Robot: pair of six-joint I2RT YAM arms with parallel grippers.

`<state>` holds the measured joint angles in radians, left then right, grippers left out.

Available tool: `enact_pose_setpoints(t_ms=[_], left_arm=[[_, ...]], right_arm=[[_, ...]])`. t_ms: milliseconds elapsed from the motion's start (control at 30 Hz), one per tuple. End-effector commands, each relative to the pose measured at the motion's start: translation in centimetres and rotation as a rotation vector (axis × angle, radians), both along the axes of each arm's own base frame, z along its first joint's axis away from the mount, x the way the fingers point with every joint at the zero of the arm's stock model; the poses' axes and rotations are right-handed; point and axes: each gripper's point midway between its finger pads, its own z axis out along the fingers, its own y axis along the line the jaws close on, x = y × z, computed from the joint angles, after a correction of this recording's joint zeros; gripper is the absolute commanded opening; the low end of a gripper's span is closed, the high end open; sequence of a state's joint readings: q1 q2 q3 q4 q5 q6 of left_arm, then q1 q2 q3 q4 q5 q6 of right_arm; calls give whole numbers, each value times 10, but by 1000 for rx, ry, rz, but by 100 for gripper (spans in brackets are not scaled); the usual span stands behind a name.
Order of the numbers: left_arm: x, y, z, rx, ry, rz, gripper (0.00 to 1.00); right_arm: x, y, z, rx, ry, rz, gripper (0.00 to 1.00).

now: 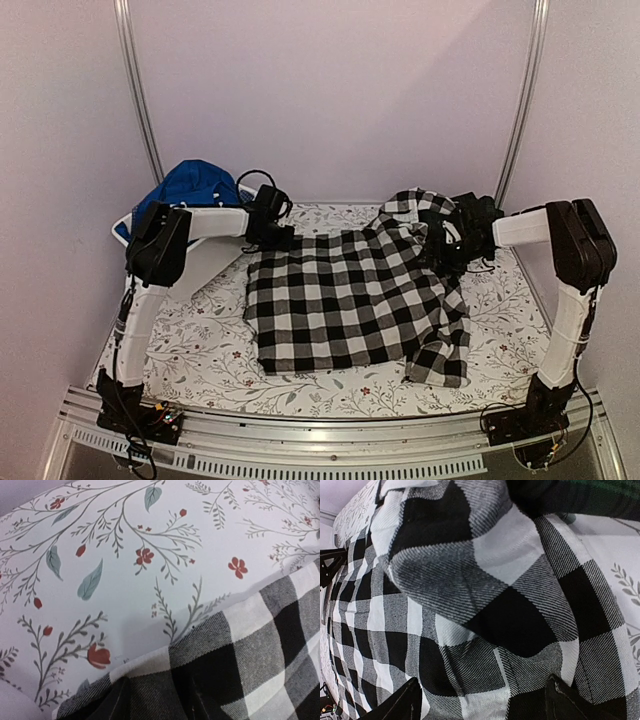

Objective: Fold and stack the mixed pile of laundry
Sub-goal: Pick up the flattened shirt from the center of the board.

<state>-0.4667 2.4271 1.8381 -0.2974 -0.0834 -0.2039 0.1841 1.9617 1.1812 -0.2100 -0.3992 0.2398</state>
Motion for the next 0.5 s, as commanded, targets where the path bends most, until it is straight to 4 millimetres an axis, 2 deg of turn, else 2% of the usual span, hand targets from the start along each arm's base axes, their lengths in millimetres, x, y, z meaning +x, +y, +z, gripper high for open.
enact_pose_setpoints(t_ms=[0,67,133,200,233,267,300,400,433,467], left_arm=[[18,31,-37,83,109,40,38],[38,42,-35,85,89,72,38],[53,46,-21,78,48,74,48],[55,31,7,60,-8,21,55],[53,22,29,58,-53,-7,57],[46,12,47,66,-95,-38,61],[38,3,70,78,-154,-64,67],[-2,-24,125,53,-257,-149,82],[-19,-31,135,36,-272,-178,85],[-36,-39,146,12,-288,-219,86]], right_arm=[[9,-29,-15,-60,60,-77,85],[17,-42,-6,-49,45,-113,85],[21,-45,4,-39,27,-119,85],[20,-42,23,-19,-20,-101,85],[16,-41,35,-11,-45,-99,85],[11,-42,41,-11,-52,-103,85],[5,-44,58,-10,-83,-111,85],[-27,-46,75,9,-92,-124,84],[-40,-44,85,26,-107,-119,84],[-57,-41,84,33,-90,-117,83]])
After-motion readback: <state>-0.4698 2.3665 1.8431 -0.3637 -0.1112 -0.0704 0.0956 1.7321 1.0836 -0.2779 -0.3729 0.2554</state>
